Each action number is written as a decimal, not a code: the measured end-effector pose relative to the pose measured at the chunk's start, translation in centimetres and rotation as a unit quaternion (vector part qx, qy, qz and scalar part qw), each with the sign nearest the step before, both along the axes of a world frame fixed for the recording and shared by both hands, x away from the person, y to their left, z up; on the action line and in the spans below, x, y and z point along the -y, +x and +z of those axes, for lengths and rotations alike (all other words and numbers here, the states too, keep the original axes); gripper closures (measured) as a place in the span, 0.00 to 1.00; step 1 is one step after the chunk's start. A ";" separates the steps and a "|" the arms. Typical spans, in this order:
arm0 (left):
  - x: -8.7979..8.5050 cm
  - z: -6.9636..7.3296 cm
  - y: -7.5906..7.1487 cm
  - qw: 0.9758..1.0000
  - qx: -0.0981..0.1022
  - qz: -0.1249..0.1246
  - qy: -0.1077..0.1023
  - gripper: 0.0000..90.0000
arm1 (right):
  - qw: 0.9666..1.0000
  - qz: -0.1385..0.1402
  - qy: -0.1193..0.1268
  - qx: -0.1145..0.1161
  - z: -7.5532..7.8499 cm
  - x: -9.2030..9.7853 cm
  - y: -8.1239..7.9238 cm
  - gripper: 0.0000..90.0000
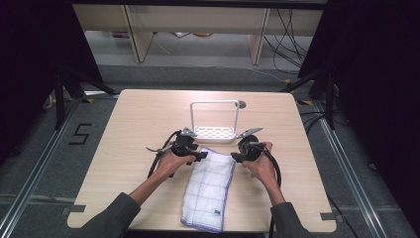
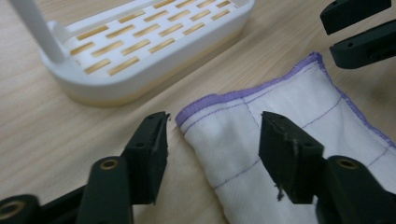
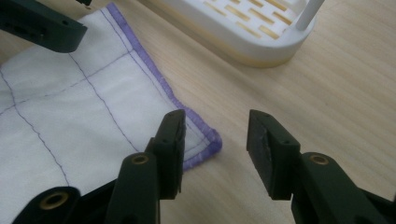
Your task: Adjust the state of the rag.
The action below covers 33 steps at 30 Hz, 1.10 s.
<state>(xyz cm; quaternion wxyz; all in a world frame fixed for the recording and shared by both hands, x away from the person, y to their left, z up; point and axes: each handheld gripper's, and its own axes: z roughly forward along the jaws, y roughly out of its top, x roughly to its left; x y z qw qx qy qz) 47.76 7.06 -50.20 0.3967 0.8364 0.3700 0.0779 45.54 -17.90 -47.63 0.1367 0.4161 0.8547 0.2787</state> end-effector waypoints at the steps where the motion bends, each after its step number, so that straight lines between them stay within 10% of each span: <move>1: 0.2 -0.1 0.2 1.000 0.001 -0.008 0.007 0.52 | 1.000 0.000 0.001 0.000 -0.2 0.0 0.1 0.60; 16: 0.3 -0.6 0.5 0.998 0.033 -0.044 0.021 0.91 | 1.000 -0.018 -0.002 -0.023 -1.9 -1.1 0.4 0.48; 33: -0.1 -0.5 0.2 0.998 0.043 -0.042 0.013 0.94 | 0.999 0.020 0.021 -0.027 -1.9 -1.6 -0.1 0.93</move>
